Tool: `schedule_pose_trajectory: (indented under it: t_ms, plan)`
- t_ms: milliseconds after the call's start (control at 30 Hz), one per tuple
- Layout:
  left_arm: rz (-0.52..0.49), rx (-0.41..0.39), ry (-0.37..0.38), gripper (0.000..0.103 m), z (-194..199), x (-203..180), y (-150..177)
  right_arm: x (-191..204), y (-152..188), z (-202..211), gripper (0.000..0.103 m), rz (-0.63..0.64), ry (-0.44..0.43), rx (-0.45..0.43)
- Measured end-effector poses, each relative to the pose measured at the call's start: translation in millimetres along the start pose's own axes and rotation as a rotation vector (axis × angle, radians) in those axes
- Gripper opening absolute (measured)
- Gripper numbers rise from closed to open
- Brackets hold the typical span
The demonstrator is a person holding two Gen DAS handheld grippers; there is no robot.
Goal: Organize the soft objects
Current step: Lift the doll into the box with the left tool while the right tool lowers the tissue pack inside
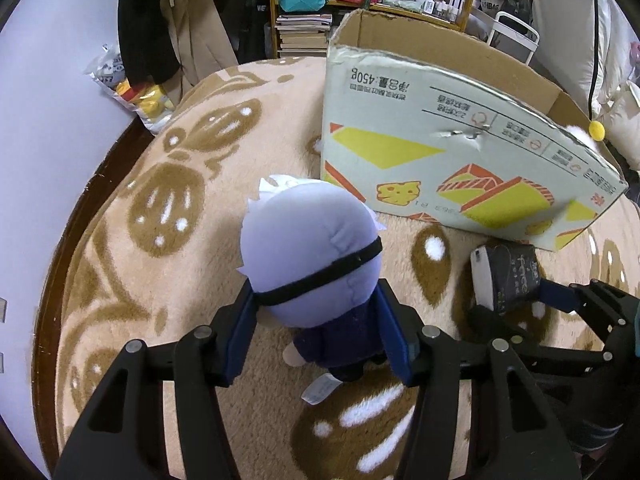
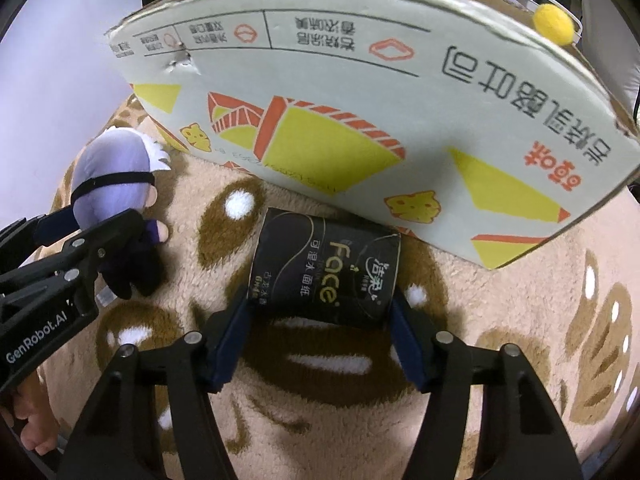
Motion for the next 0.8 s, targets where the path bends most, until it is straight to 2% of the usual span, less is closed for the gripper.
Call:
schedule_pose_trajectory:
  t_ms: [267,400,633,800]
  plan:
    - [-0.024,-0.065,-0.037,0.056,30,0,0,-11,-1,35,0.069,0.009,-0.025,-0.058]
    - [-0.031,-0.112,-0.059,0.056,55,-2,-4,-21,-10,67,0.069,-0.022,-0.047,-0.146]
    - [-0.084,-0.245,-0.107,0.056,109,-13,-19,-39,-20,122,0.069,-0.079,-0.106,-0.263]
    - [-0.131,-0.399,-0.186,0.056,154,-19,-36,-50,-31,162,0.069,-0.102,-0.131,-0.366]
Point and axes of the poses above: each gripper's, at about its wrist camera, not at the fingertips, and z roughly against the way its jaws point, x to its left, y to its underside, the point moved 8 cm from there along -z, roughly the way its jaws point, and after that the axes turned 12 degrees about -z, right-handed, at the moved point
